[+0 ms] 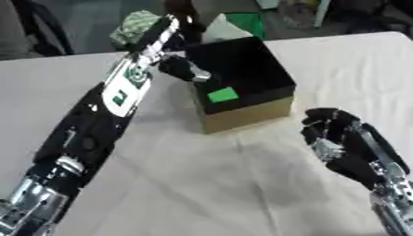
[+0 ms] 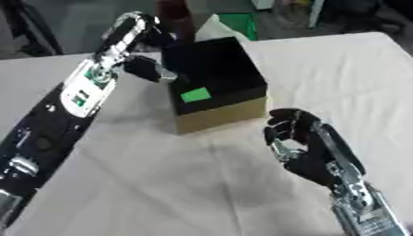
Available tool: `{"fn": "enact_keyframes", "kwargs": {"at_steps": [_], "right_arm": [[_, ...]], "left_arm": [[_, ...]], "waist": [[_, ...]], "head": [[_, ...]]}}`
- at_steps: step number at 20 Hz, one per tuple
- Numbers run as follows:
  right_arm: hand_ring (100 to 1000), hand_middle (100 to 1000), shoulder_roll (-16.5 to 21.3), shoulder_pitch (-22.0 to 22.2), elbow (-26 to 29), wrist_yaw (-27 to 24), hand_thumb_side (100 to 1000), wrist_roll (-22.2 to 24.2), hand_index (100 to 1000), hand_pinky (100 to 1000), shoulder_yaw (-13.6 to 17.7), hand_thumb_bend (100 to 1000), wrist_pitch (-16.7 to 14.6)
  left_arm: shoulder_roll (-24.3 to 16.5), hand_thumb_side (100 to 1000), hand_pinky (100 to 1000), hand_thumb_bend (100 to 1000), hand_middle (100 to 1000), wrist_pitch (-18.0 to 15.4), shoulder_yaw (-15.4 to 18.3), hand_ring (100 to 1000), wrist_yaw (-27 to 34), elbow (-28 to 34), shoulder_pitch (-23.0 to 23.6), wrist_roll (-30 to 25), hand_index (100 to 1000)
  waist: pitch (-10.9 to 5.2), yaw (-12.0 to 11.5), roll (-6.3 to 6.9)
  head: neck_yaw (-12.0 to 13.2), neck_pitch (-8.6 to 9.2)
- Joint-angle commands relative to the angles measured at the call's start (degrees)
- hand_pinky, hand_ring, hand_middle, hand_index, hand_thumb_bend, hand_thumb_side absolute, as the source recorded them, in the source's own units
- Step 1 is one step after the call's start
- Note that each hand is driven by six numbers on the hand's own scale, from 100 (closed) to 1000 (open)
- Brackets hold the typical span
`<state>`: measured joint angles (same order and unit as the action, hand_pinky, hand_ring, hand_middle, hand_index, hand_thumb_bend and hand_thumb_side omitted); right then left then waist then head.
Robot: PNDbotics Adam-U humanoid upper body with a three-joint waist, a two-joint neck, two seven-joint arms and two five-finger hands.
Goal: Pick up objects on the table and place them in the box.
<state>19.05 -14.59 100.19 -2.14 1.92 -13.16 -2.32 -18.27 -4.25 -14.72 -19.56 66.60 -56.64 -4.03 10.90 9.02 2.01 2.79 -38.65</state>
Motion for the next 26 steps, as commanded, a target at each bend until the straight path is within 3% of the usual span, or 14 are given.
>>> {"fn": "enact_keyframes", "kwargs": {"at_steps": [1,5,10,18,26], "right_arm": [[635,634,1.4,-0.3,0.8,0.2,334,-0.9,765,611,1.1,216,-0.1],[635,634,1.5,-0.2,0.9,0.4,329,-1.7,765,611,1.9,215,-0.2],[634,634,1.4,-0.1,1.1,0.5,326,-2.9,765,610,3.0,215,-0.3],[634,632,0.8,-0.3,1.1,0.5,331,-3.8,764,609,3.3,213,-0.4],[631,630,0.6,-0.1,1.0,0.5,333,-4.6,763,608,3.7,212,-0.6]], "left_arm": [[-6.7,258,611,910,587,1.9,0.2,619,8.2,12.0,2.3,0.0,724],[-11.9,252,603,871,583,5.1,3.1,618,16.8,25.5,11.8,2.8,719],[-11.4,275,599,829,580,7.5,7.9,617,21.3,36.1,24.6,7.8,716],[-3.8,360,596,774,584,8.2,11.5,621,19.6,38.5,38.4,9.5,718],[-0.9,386,595,755,583,6.4,12.6,619,18.6,37.0,42.9,10.1,717]], "waist": [[-1.01,-0.7,-0.17],[-0.76,-2.0,-0.29],[-0.42,-3.4,-0.51],[0.6,-5.0,-1.18],[1.22,-5.1,-1.31]], "head": [[-1.0,0.37],[-1.6,0.17],[-1.4,-0.68],[-0.6,-4.05],[-0.7,-5.29]]}}
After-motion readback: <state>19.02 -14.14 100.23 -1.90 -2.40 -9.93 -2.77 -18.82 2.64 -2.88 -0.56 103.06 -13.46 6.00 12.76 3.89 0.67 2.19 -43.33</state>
